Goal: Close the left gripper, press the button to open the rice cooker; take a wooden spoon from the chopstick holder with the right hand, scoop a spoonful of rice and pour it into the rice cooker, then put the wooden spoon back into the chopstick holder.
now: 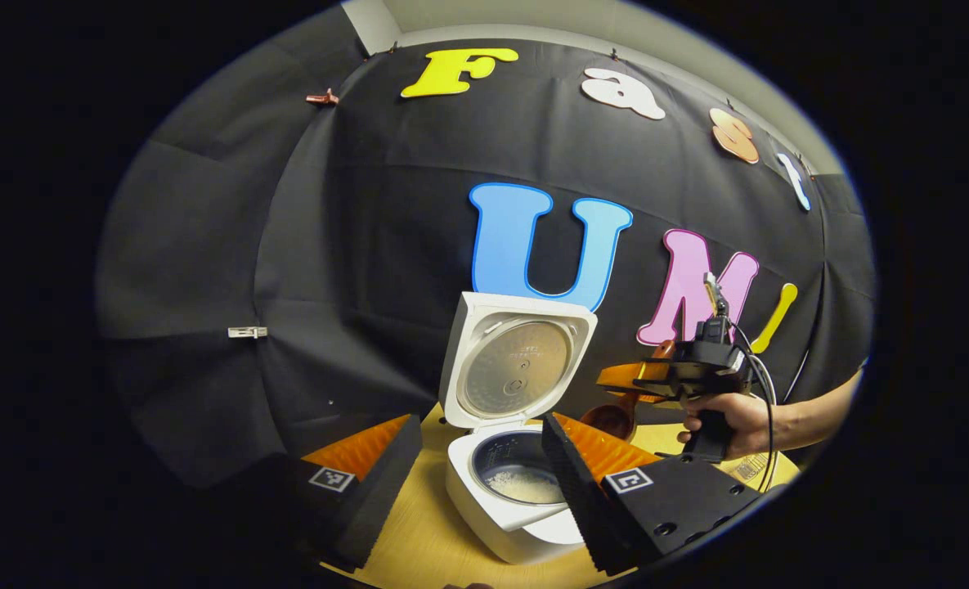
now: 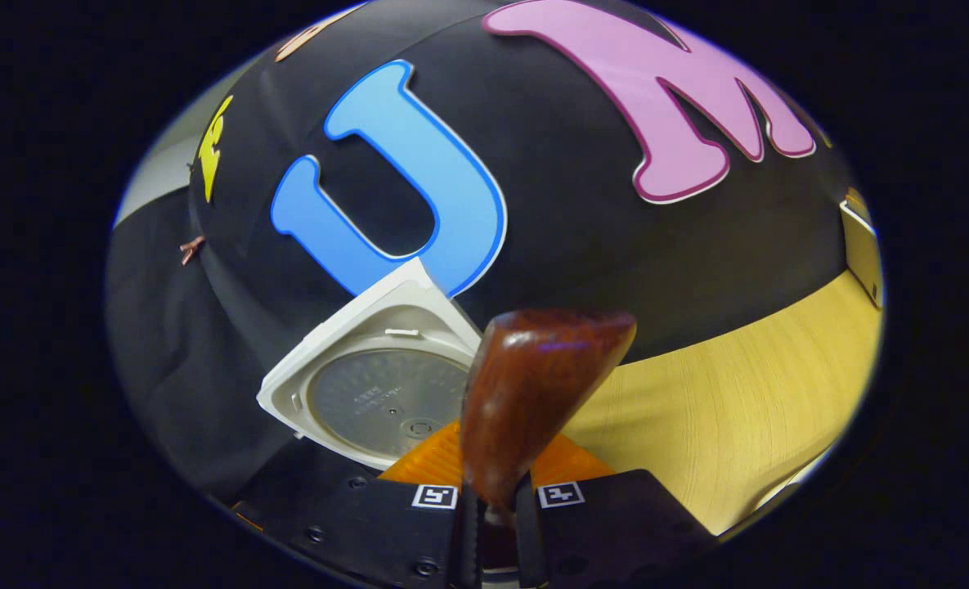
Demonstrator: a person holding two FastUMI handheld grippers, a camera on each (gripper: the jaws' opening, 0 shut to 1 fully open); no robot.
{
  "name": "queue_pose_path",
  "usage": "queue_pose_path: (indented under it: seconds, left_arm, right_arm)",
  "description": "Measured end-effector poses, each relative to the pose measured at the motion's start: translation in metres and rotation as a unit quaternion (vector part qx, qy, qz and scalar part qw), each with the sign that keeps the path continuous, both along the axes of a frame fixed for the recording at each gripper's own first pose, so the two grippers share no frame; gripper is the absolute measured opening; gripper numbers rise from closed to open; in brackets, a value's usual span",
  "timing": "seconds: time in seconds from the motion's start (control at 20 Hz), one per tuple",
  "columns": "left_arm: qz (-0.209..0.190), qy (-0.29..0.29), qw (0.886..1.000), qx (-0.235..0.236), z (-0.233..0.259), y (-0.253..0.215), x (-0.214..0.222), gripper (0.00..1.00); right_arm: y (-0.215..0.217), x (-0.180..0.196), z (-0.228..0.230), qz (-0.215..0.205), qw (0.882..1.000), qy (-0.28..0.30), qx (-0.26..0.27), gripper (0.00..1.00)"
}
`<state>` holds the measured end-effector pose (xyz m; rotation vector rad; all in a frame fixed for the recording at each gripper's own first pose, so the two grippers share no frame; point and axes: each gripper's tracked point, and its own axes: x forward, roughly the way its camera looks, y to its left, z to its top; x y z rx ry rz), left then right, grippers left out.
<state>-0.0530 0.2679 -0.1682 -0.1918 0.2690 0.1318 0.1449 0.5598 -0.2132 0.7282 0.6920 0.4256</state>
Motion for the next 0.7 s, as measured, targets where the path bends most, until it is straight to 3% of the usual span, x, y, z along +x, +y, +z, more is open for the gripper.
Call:
queue_pose_path:
  seconds: [0.2,0.45,0.6,0.7]
  left_arm:
    - [-0.001,0.002,1.000,-0.003,-0.002,0.002,0.001,0.95]
    - [-0.002,0.002,1.000,-0.005,-0.005,0.002,0.002,0.95]
    - [-0.002,0.003,1.000,-0.010,-0.006,0.001,0.001,0.95]
    - [-0.002,0.002,1.000,-0.012,-0.007,-0.001,0.000,0.95]
  right_arm:
    - [0.016,-0.002,0.003,0.042,0.996,-0.049,-0.053,0.21]
    - [0.036,-0.008,0.005,0.094,0.984,-0.108,-0.110,0.21]
    - [0.048,-0.013,0.007,0.132,0.970,-0.148,-0.140,0.20]
    - [0.058,-0.018,0.010,0.168,0.954,-0.184,-0.168,0.21]
